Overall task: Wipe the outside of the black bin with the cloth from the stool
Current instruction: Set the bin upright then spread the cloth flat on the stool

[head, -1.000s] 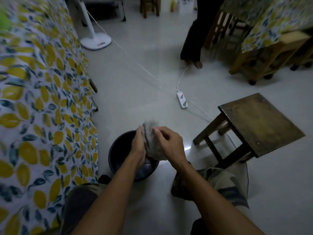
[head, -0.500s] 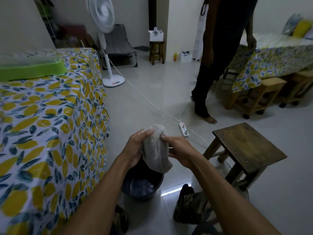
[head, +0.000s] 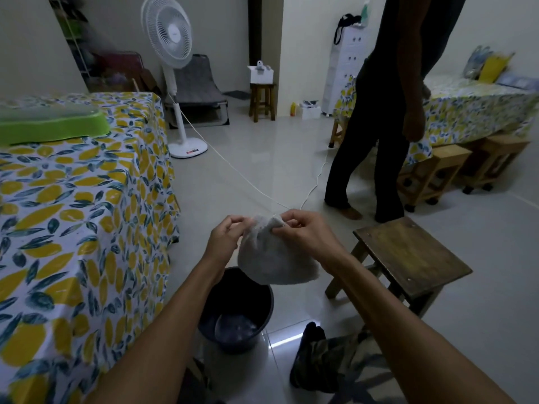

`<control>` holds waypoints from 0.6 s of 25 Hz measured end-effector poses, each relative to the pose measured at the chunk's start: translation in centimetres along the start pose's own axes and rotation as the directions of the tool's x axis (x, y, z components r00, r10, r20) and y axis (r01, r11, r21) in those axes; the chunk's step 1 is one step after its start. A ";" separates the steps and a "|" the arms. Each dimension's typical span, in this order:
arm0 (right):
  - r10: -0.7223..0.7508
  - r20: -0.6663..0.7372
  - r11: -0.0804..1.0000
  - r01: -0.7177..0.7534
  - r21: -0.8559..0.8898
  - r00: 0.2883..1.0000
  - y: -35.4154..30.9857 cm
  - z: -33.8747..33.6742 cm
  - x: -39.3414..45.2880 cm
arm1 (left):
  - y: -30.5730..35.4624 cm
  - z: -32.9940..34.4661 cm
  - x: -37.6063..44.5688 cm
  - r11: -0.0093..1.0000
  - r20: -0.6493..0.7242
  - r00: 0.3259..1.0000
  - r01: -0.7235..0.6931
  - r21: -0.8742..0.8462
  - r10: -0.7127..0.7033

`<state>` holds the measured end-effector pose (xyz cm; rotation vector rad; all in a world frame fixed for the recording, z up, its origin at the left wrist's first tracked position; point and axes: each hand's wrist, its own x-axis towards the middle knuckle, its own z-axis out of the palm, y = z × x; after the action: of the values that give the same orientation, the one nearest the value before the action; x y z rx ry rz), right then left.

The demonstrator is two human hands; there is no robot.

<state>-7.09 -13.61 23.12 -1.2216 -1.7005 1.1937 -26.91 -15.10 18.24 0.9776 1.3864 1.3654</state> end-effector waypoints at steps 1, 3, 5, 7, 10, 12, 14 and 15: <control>-0.022 0.006 0.997 0.022 -0.072 1.000 -0.3 -0.3 0.1 | 0.4 0.1 0.0 0.996 0.017 0.999 -0.040 0.080 0.039; -0.057 0.034 0.971 0.064 -0.229 0.998 -0.7 -0.9 0.4 | 1.1 0.5 0.1 0.977 0.117 0.988 -0.121 0.177 0.101; -0.078 0.065 0.930 0.097 -0.356 0.995 -0.9 -1.2 0.3 | 1.9 0.8 0.3 0.932 0.223 0.964 -0.207 0.299 0.143; -0.089 0.072 0.925 0.109 -0.365 0.993 -0.9 -1.2 0.0 | 2.7 1.1 0.2 0.850 0.352 0.921 -0.313 0.423 0.164; -0.112 0.080 0.931 0.133 -0.341 0.990 -1.0 -1.6 -0.3 | 3.0 1.1 0.2 0.764 0.432 0.894 -0.361 0.535 0.120; -0.122 0.090 0.931 0.146 -0.335 0.988 -1.1 -2.0 -0.6 | 2.8 0.8 0.3 0.779 0.433 0.895 -0.343 0.525 0.102; -0.118 0.072 0.932 0.136 -0.337 0.990 -1.1 -2.3 -0.6 | 2.6 0.6 0.4 0.827 0.388 0.914 -0.307 0.471 0.118; -0.104 0.072 0.935 0.122 -0.334 0.992 -1.0 -2.4 -0.5 | 2.7 0.5 0.3 0.824 0.357 0.922 -0.317 0.470 0.150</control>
<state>-5.01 -13.58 24.79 -1.2782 -2.0488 0.8951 -26.65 -14.49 20.94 1.6996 1.4542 0.9533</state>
